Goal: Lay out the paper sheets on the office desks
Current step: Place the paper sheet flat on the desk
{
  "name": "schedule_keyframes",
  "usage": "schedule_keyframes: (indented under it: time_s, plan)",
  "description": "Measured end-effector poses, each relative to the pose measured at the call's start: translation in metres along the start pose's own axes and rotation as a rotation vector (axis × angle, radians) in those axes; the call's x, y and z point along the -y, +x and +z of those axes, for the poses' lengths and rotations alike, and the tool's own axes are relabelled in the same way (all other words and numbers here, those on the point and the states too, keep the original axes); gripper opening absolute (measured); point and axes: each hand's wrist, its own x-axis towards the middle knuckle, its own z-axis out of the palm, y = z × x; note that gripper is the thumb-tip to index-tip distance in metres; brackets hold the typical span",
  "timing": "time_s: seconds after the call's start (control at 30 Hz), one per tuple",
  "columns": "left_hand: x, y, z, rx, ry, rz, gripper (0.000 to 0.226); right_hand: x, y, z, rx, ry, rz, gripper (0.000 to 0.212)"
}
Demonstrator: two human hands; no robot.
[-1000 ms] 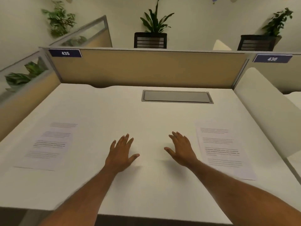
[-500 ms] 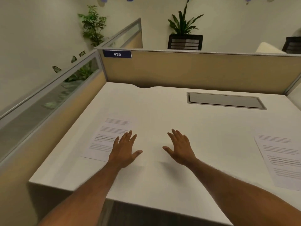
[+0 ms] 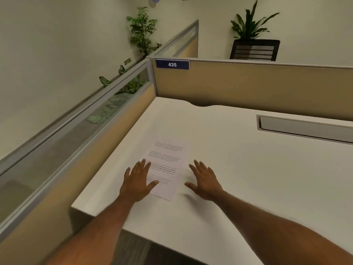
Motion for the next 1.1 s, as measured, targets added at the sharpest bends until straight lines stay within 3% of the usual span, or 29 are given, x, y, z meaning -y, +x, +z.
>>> schedule_keyframes:
  time_s: [0.43,0.83,0.93,1.1]
  plan:
    - [0.058,0.05,0.017,0.207,-0.126,-0.079,0.091,0.057,0.029,0.031,0.125,-0.011,0.105,0.079]
    - [0.062,0.051,0.008,-0.112,-0.49,-0.073,0.057,0.067,0.026,0.049,0.138,-0.015,0.164,0.082]
    - [0.056,0.052,0.003,-0.14,-0.596,-0.083,0.047,0.068,0.024,0.047,0.136,-0.005,0.168,0.081]
    - [0.058,0.054,0.003,-0.145,-0.574,-0.026,0.015,0.071,0.024,0.039,0.158,0.05,0.175,0.088]
